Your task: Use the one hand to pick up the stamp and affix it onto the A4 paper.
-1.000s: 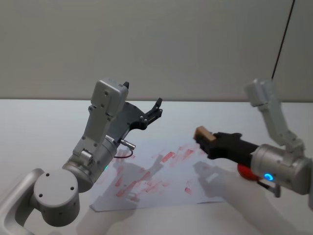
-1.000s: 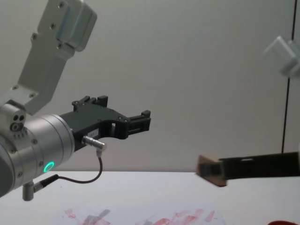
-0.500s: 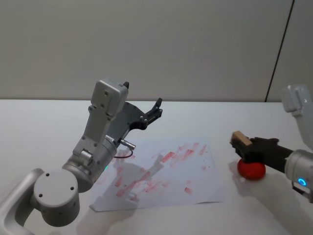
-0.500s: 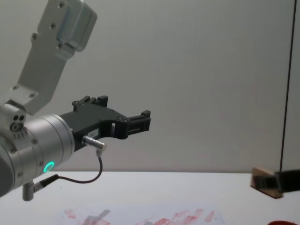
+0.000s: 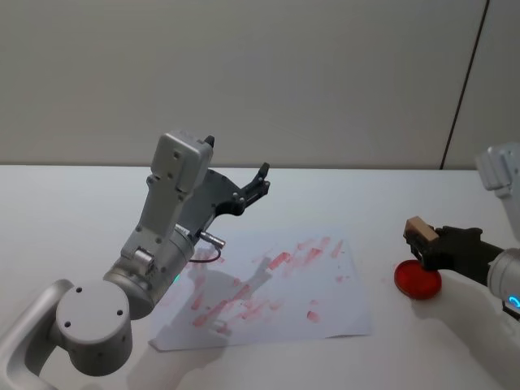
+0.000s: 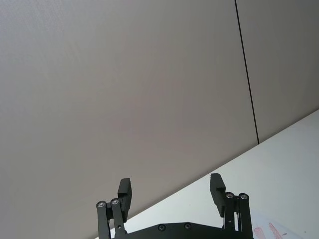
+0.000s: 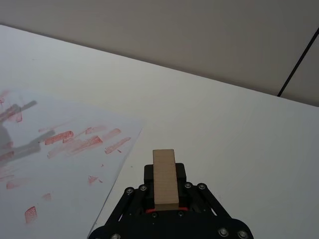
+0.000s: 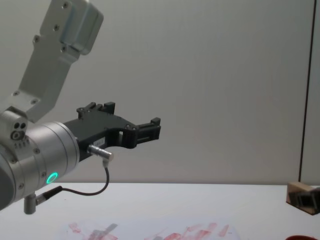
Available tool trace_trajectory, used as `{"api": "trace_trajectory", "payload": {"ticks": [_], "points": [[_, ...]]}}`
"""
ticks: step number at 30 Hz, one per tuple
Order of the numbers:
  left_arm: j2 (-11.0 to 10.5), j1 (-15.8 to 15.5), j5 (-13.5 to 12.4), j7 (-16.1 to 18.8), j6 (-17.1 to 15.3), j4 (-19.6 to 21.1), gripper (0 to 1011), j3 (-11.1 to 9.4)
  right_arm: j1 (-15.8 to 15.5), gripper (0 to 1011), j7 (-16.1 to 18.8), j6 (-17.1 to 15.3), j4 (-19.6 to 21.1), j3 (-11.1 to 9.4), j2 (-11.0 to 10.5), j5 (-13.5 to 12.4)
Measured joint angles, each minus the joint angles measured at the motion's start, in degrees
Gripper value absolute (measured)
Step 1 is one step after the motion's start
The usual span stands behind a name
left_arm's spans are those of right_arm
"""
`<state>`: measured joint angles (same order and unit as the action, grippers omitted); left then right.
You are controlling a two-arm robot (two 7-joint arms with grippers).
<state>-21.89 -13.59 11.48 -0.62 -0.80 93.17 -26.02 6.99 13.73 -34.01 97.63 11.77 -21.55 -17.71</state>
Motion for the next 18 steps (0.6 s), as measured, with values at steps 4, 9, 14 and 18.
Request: {"api": "trace_trajectory", "payload": {"ticks": [4, 9, 14, 18], "points": [[0.0, 0.0, 0.0, 0.0, 0.0, 0.0, 1002, 0.0, 0.2, 218, 0.4, 0.2, -0.7, 0.3, 0.0, 0.9], [0.0, 0.0, 0.0, 0.0, 0.0, 0.0, 1002, 0.0, 0.1, 218, 0.6, -0.2, -1.1, 0.5, -0.1, 1.4], [0.0, 0.0, 0.0, 0.0, 0.0, 0.0, 1002, 0.0, -0.5, 218, 0.5, -1.0, -1.1, 0.5, -0.4, 1.5], [0.0, 0.0, 0.0, 0.0, 0.0, 0.0, 1003, 0.0, -1.0, 218, 0.1, -1.5, -1.1, 0.5, -0.6, 1.5]]}}
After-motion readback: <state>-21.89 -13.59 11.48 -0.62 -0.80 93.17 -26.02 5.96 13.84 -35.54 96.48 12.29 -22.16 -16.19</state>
